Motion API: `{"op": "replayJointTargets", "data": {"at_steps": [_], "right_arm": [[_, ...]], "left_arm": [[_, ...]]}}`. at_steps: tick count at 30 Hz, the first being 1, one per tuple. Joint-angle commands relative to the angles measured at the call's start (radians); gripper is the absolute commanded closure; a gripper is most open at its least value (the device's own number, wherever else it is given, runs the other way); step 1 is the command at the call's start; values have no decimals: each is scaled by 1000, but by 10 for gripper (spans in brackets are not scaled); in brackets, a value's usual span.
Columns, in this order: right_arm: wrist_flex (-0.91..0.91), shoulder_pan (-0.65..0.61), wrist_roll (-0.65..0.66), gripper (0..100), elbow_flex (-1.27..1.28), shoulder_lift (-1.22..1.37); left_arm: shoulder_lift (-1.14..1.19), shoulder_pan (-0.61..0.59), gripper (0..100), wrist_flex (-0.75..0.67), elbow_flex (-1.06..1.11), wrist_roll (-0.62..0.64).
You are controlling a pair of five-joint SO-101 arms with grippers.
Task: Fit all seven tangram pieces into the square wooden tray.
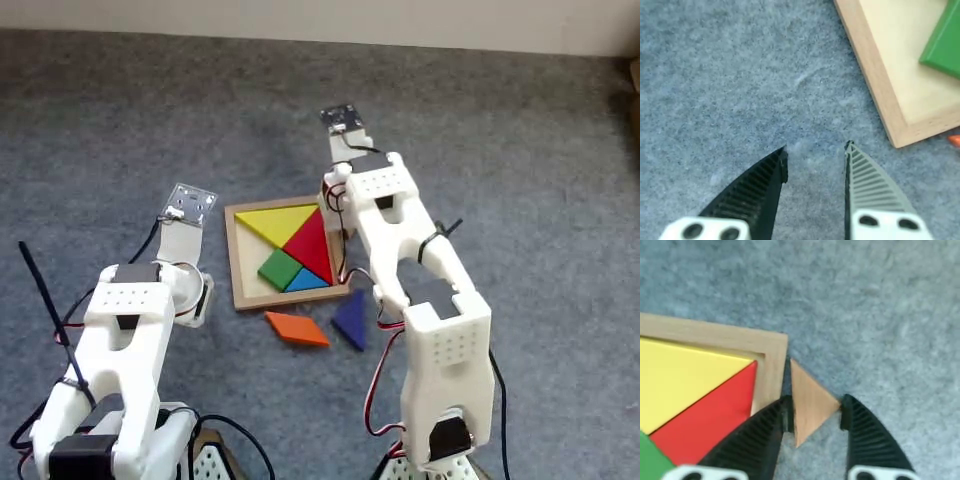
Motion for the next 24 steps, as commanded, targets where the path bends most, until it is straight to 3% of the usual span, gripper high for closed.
{"op": "replayJointTargets", "data": {"at_steps": [1,9,20,24], "right_arm": [[7,7,12,912,-45,-13],[16,19,60,925,-47,-25],[105,-7,72,925,51,-314],[104,-91,-83,925,105,-366]], "left_arm": [[-27,-4,815,-12,-1,0],[-27,-4,815,-12,-1,0],[-27,-4,815,-12,-1,0],[-27,-4,815,-12,-1,0]]}}
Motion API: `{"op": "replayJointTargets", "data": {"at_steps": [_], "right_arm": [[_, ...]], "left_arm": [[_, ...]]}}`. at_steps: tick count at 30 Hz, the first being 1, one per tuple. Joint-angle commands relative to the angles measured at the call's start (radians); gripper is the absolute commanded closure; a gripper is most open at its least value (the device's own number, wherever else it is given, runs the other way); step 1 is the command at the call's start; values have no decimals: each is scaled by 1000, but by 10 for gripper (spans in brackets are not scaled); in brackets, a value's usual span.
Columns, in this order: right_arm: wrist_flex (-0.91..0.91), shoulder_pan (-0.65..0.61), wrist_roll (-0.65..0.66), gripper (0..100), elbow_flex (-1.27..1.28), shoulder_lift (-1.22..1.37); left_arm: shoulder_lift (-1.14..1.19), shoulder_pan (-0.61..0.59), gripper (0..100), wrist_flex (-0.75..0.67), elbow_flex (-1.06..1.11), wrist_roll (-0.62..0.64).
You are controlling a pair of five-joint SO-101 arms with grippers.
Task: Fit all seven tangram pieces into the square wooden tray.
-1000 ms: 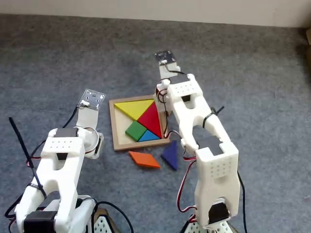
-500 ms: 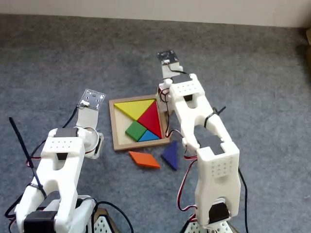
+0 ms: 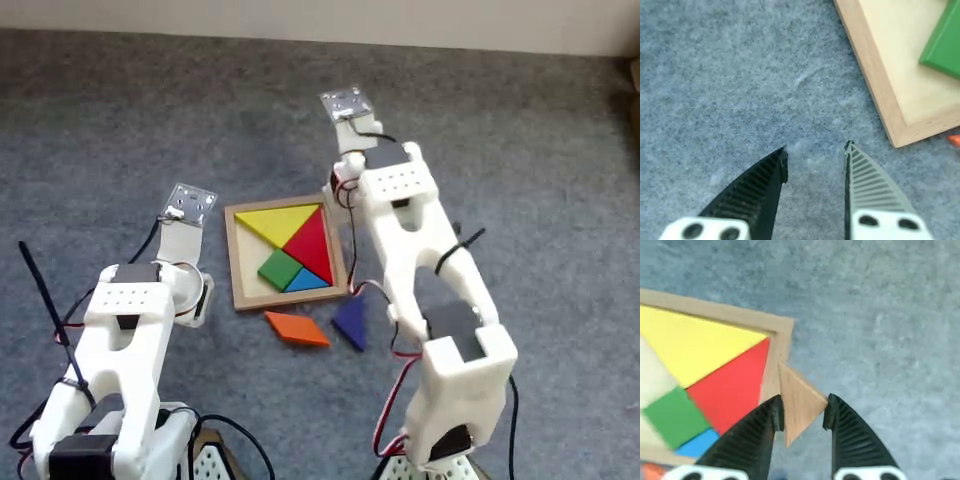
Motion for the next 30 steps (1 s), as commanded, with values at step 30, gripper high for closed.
{"op": "replayJointTargets", "data": {"at_steps": [30], "right_arm": [[-7,-367,-717,905,-262,251]], "left_arm": [[-31,-38,814,-12,-7,2]]}}
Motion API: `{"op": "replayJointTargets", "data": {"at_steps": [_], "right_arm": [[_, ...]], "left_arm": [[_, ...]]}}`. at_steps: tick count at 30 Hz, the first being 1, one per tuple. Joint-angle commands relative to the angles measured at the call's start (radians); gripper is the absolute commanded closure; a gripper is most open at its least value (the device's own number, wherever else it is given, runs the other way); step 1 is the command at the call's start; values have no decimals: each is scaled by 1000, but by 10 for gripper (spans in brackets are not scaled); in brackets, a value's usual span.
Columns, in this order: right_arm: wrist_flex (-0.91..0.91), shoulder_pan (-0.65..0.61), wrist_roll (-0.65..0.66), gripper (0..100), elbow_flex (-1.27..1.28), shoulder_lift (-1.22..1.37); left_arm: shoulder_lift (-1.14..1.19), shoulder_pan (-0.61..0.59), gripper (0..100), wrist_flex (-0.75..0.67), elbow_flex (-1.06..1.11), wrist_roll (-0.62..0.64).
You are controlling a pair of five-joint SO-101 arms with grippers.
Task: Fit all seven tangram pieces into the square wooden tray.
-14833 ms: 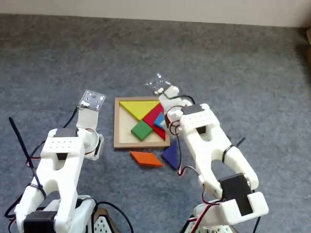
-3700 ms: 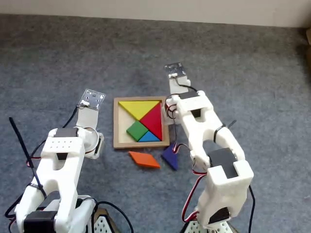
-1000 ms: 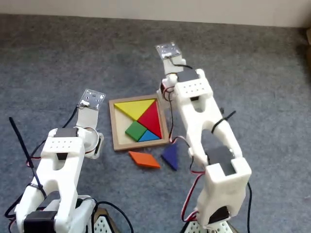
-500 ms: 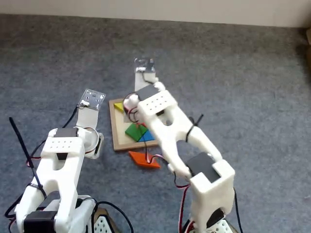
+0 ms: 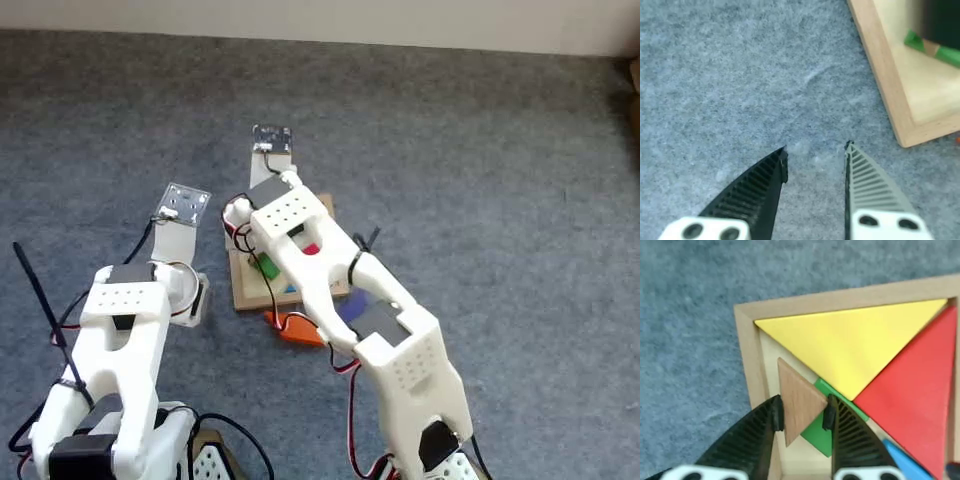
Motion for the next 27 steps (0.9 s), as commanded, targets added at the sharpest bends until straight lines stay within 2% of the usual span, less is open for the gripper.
{"op": "replayJointTargets", "data": {"at_steps": [1,6,18,21,25,27], "right_arm": [[-4,-10,-9,885,-53,-15],[64,-13,-9,806,-87,-21],[254,-4,8,807,-237,-21],[271,-4,106,834,-252,-21],[208,-7,279,991,-249,-15],[154,-10,348,985,-246,-15]], "left_arm": [[-31,-10,814,-12,-7,2],[-31,-8,814,-12,-7,2],[-31,-8,814,-12,-7,2],[-31,-10,814,-12,-7,2],[-35,-16,814,-12,-7,2],[-35,-16,814,-12,-7,2]]}}
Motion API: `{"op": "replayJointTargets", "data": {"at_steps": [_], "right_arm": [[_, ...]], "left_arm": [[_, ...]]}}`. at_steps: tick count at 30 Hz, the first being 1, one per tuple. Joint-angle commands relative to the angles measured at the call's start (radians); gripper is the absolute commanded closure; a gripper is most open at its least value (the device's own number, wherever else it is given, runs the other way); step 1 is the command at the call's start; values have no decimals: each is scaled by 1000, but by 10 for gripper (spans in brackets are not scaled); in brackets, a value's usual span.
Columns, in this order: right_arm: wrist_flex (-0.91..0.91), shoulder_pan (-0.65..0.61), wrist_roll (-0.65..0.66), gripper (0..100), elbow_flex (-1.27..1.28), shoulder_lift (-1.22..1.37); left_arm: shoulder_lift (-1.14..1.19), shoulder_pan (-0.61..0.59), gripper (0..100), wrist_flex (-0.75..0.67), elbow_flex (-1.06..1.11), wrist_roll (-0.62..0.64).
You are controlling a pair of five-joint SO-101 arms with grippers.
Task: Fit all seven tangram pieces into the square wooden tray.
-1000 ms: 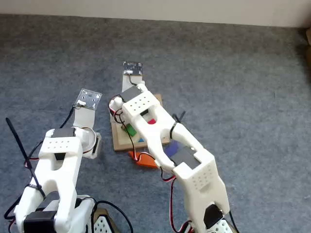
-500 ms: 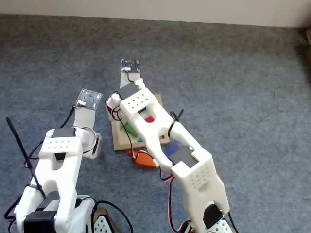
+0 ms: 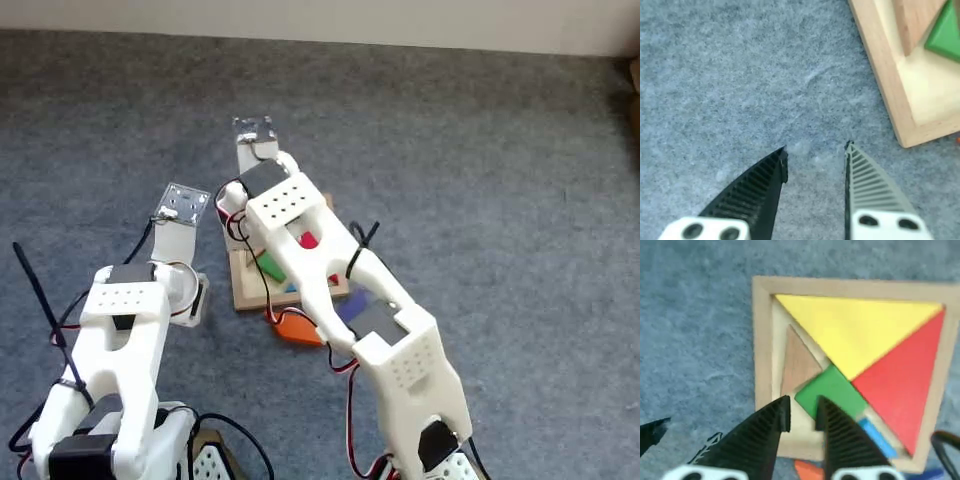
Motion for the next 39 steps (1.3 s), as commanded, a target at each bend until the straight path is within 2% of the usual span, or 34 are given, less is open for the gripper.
{"op": "replayJointTargets", "data": {"at_steps": [1,11,21,27,37,39], "right_arm": [[-105,-4,169,988,-54,-15],[-125,2,187,995,-18,81],[-4,128,192,995,-18,116],[125,142,299,995,-33,104],[337,160,302,995,-84,-229],[381,160,351,995,-48,-295]], "left_arm": [[-35,-15,814,-12,-7,2],[-35,-15,814,-12,-7,2],[-35,-15,814,-12,-7,2],[-33,-15,814,-12,-5,2],[-33,-15,814,-12,-7,2],[-35,-24,814,-14,-8,2]]}}
